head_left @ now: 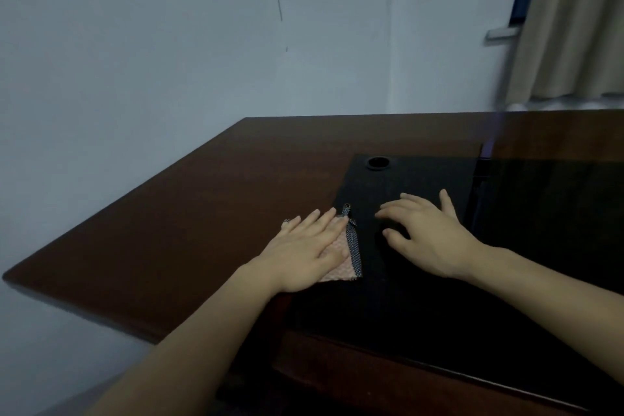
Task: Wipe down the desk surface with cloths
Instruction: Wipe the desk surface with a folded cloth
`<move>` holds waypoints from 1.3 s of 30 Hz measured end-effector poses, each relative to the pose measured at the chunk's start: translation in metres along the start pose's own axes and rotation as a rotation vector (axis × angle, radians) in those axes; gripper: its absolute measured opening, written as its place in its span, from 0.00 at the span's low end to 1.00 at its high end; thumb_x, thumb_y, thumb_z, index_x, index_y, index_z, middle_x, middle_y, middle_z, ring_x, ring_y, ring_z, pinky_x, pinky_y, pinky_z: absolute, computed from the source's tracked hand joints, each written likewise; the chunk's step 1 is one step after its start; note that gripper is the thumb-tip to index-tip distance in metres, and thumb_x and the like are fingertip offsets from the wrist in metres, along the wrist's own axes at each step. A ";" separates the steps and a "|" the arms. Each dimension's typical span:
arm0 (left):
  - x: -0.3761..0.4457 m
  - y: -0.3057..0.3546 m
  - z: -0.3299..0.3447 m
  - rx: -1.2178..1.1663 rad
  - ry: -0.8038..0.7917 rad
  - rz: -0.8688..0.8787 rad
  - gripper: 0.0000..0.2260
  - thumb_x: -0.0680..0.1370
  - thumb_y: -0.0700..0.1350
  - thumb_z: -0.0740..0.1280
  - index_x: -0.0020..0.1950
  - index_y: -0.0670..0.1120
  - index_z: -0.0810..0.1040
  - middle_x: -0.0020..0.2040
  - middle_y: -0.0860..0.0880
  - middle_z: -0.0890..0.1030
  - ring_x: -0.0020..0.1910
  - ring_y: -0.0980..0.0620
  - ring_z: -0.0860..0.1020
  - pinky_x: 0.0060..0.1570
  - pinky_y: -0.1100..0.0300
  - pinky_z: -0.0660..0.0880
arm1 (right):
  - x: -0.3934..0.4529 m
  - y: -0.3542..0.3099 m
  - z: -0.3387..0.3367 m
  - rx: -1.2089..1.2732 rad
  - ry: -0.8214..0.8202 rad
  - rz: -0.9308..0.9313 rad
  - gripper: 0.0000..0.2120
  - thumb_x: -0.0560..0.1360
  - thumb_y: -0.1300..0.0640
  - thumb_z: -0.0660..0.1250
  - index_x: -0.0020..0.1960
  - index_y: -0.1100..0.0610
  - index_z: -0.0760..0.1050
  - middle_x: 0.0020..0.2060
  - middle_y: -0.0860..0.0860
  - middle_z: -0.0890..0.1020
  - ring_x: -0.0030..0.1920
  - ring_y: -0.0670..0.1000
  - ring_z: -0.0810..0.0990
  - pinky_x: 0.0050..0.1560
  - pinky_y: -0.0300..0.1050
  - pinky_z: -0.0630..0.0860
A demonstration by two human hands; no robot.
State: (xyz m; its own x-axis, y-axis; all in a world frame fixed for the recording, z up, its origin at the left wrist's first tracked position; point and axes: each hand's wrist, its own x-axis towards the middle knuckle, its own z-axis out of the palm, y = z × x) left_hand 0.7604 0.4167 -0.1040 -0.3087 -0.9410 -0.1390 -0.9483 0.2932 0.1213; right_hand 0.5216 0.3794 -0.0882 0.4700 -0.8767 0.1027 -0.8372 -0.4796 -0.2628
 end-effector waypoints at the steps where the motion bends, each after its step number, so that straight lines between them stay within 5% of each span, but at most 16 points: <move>1: 0.006 0.011 0.001 0.007 0.000 0.005 0.28 0.85 0.63 0.46 0.82 0.59 0.40 0.82 0.57 0.38 0.80 0.56 0.37 0.78 0.53 0.36 | -0.008 0.009 -0.002 -0.014 -0.002 0.011 0.20 0.84 0.46 0.58 0.75 0.43 0.68 0.77 0.40 0.65 0.81 0.48 0.52 0.75 0.71 0.36; 17: 0.084 0.157 0.010 -0.023 0.001 0.179 0.30 0.84 0.63 0.47 0.83 0.56 0.40 0.83 0.55 0.41 0.81 0.53 0.39 0.79 0.46 0.39 | -0.093 0.111 -0.038 -0.040 0.058 0.258 0.19 0.84 0.45 0.57 0.74 0.43 0.69 0.78 0.40 0.62 0.82 0.51 0.48 0.74 0.74 0.39; 29: 0.117 0.202 0.002 -0.237 0.016 0.274 0.31 0.85 0.58 0.54 0.83 0.54 0.43 0.83 0.55 0.46 0.81 0.55 0.43 0.78 0.53 0.40 | -0.085 0.159 -0.055 0.027 0.077 0.430 0.18 0.84 0.48 0.57 0.73 0.44 0.72 0.77 0.42 0.64 0.81 0.54 0.51 0.74 0.75 0.43; 32: 0.125 0.198 -0.002 -0.375 0.045 0.249 0.29 0.85 0.57 0.55 0.83 0.56 0.48 0.82 0.53 0.58 0.82 0.49 0.52 0.80 0.48 0.47 | -0.080 0.165 -0.056 0.041 0.060 0.443 0.18 0.84 0.50 0.58 0.72 0.44 0.72 0.77 0.43 0.65 0.81 0.54 0.53 0.74 0.75 0.45; 35: 0.126 0.191 -0.010 -0.424 0.152 0.241 0.26 0.84 0.51 0.60 0.82 0.54 0.59 0.70 0.57 0.75 0.72 0.55 0.69 0.74 0.51 0.64 | -0.072 0.167 -0.056 0.051 0.051 0.438 0.17 0.84 0.52 0.59 0.71 0.44 0.73 0.76 0.44 0.66 0.80 0.54 0.55 0.74 0.74 0.47; 39: 0.120 0.182 -0.016 -0.383 0.203 0.207 0.24 0.82 0.47 0.61 0.79 0.53 0.65 0.63 0.59 0.77 0.67 0.56 0.72 0.71 0.51 0.67 | -0.061 0.164 -0.055 0.035 0.033 0.396 0.19 0.84 0.53 0.58 0.73 0.42 0.71 0.77 0.42 0.65 0.80 0.55 0.53 0.74 0.74 0.45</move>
State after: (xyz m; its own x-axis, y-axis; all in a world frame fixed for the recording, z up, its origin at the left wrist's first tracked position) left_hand 0.5521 0.3546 -0.0827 -0.4310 -0.8948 0.1165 -0.7617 0.4300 0.4847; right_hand 0.3404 0.3521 -0.0847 0.1028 -0.9945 0.0177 -0.9414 -0.1030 -0.3211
